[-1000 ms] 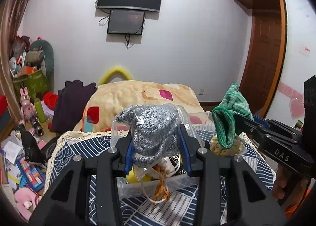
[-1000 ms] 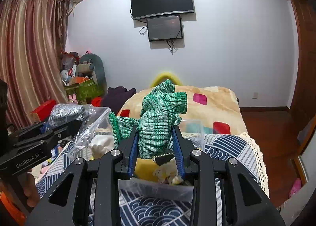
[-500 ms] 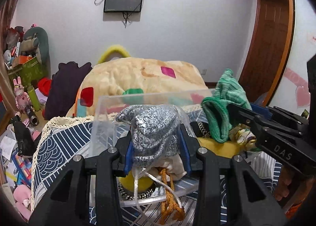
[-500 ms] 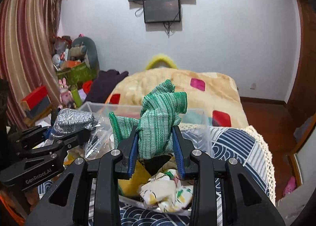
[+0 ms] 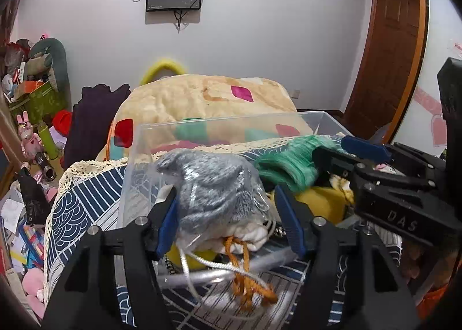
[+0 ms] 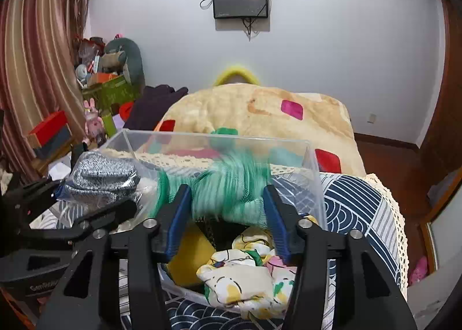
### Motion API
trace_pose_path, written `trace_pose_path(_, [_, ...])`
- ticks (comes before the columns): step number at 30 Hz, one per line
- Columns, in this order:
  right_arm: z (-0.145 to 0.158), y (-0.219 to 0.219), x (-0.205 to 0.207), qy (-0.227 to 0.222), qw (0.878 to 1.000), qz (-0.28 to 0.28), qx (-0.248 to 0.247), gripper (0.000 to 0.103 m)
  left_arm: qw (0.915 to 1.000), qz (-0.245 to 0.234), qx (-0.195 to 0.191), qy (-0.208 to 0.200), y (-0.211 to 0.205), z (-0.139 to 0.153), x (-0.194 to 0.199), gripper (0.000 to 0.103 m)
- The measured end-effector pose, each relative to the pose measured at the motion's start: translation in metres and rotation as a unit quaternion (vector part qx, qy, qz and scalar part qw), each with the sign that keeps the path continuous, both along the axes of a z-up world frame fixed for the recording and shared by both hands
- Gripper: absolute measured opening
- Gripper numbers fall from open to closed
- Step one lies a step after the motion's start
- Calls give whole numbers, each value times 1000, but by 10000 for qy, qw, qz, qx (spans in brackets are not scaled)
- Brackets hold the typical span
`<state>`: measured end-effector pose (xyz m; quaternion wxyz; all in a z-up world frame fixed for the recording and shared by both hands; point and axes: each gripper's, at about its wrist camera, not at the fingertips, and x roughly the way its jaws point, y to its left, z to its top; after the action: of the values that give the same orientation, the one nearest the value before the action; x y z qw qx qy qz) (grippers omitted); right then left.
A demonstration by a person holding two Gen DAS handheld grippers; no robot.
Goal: Organize soft objects
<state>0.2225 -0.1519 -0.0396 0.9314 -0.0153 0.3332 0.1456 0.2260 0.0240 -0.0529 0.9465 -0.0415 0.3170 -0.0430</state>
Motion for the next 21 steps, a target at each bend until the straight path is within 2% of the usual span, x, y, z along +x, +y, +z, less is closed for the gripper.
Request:
trace_pose_path(7, [20, -10, -16, -227, 9995, 20, 215, 49, 9998, -31, -112, -139, 6, 14, -19, 63])
trace_pose_path(19, [73, -18, -77, -1225, 9914, 149, 429, 50, 9936, -43, -24, -1131, 7, 79, -85, 64])
trace_pose_path(21, [79, -17, -87, -1371, 9894, 177, 455, 56, 9919, -77, -20, -1271, 6, 88, -96, 70])
